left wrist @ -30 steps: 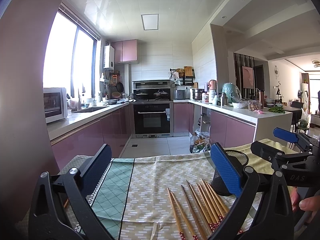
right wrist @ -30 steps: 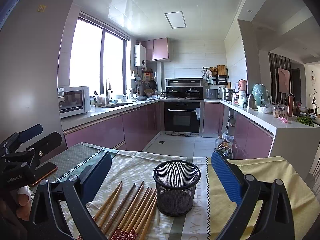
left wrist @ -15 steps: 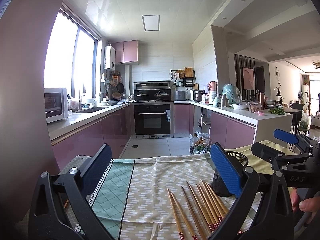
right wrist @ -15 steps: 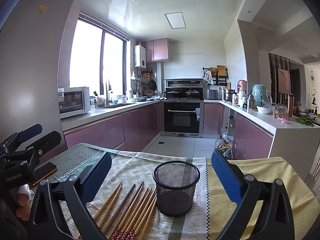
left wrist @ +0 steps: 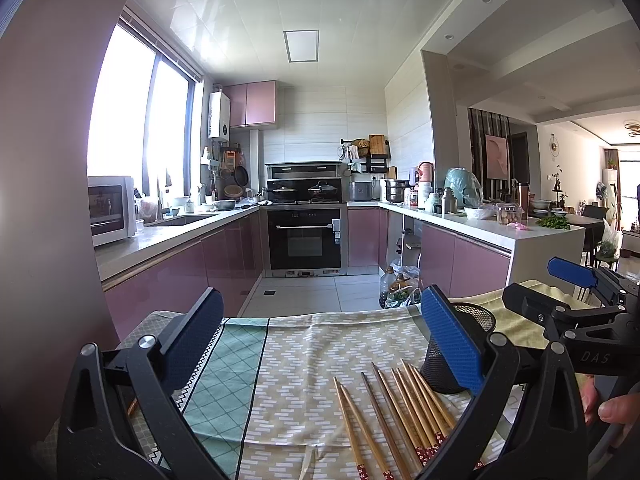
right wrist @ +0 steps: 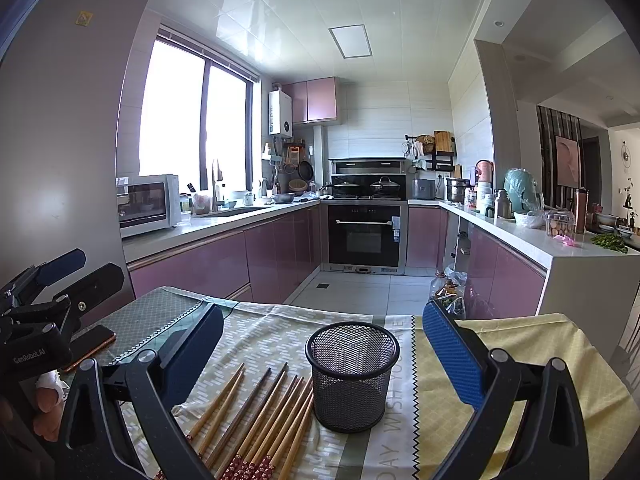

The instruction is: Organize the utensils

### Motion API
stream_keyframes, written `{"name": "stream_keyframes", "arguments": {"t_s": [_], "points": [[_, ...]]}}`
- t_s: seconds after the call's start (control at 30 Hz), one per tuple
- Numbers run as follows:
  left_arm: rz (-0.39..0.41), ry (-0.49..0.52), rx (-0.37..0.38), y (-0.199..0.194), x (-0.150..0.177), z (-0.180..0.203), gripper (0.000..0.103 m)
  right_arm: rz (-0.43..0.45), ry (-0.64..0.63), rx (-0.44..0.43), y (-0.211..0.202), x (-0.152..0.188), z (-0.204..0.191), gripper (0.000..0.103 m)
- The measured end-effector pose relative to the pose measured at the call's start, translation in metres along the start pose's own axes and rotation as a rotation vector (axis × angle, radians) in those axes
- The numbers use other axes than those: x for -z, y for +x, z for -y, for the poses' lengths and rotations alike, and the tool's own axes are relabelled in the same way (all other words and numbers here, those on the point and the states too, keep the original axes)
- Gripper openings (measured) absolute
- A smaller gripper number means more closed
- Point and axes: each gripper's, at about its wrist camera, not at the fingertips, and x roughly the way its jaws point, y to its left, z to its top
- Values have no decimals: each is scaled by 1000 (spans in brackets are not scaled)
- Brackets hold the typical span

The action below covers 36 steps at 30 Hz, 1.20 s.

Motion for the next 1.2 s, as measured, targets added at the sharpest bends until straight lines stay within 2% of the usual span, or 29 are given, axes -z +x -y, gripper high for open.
{"name": "stream_keyframes", "arguments": {"t_s": [1.2], "points": [[0, -5, 2, 1, -2, 2, 97, 6, 3, -1, -1, 0, 1, 97]]}}
